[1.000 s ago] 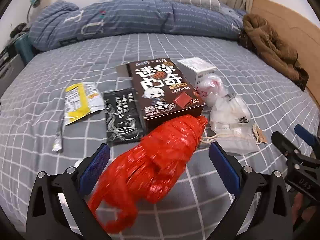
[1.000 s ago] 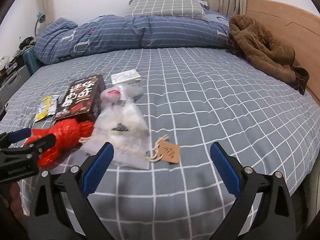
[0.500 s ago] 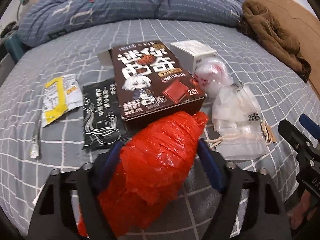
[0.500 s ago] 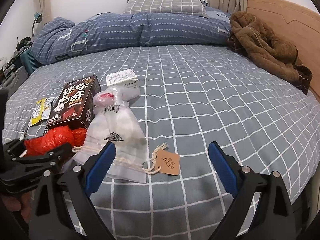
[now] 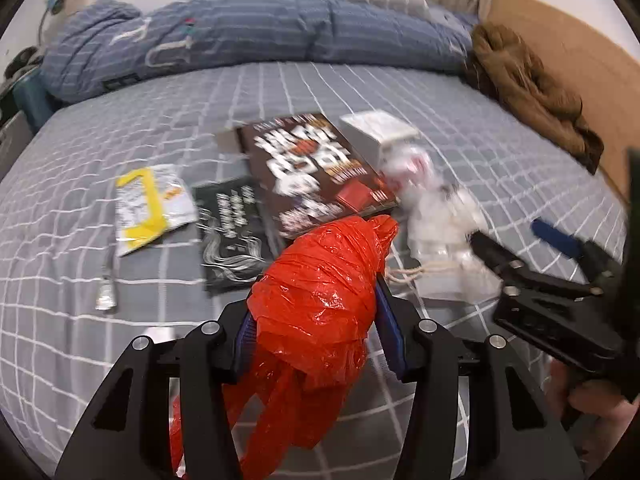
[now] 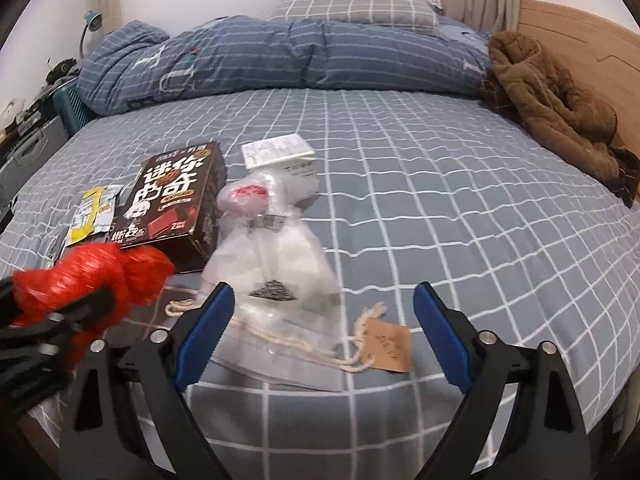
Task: Collect trash
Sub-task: 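Grasp the red plastic bag with left tool while right tool grasps white drawstring bag, then lift both bags and carry them over the black trash bin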
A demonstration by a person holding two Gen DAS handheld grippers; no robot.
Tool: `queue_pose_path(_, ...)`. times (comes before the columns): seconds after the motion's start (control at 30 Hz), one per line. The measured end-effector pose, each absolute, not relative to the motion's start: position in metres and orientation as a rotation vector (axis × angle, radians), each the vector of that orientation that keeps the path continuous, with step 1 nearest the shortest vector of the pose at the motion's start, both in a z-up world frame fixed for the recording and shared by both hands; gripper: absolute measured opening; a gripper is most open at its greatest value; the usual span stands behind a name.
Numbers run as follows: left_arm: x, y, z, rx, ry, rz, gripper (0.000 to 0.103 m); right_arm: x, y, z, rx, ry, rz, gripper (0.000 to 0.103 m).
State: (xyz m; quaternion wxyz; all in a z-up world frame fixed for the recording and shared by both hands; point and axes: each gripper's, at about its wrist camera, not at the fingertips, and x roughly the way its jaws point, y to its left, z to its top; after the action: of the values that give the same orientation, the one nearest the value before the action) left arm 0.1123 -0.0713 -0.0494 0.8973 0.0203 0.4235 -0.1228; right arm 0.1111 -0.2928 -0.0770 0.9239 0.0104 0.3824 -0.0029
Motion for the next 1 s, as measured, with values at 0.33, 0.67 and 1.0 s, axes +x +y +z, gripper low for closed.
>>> queue_pose_path(0.33,0.119,-0.030,-0.041,-0.019,0.825,-0.140,0.050,0.141,-0.272,-0.097,0.037,0.837,0.018,0.085)
queue_pose_path(0.67,0.123,-0.025,-0.050,-0.009,0.837,-0.115,0.050,0.149,-0.269,-0.104,0.014,0.888,-0.003,0.032)
queue_pose_path(1.0,0.120,-0.026,-0.048,-0.009,0.837,-0.097,0.050,0.133,-0.277,-0.074,0.031,0.851,0.003,0.030)
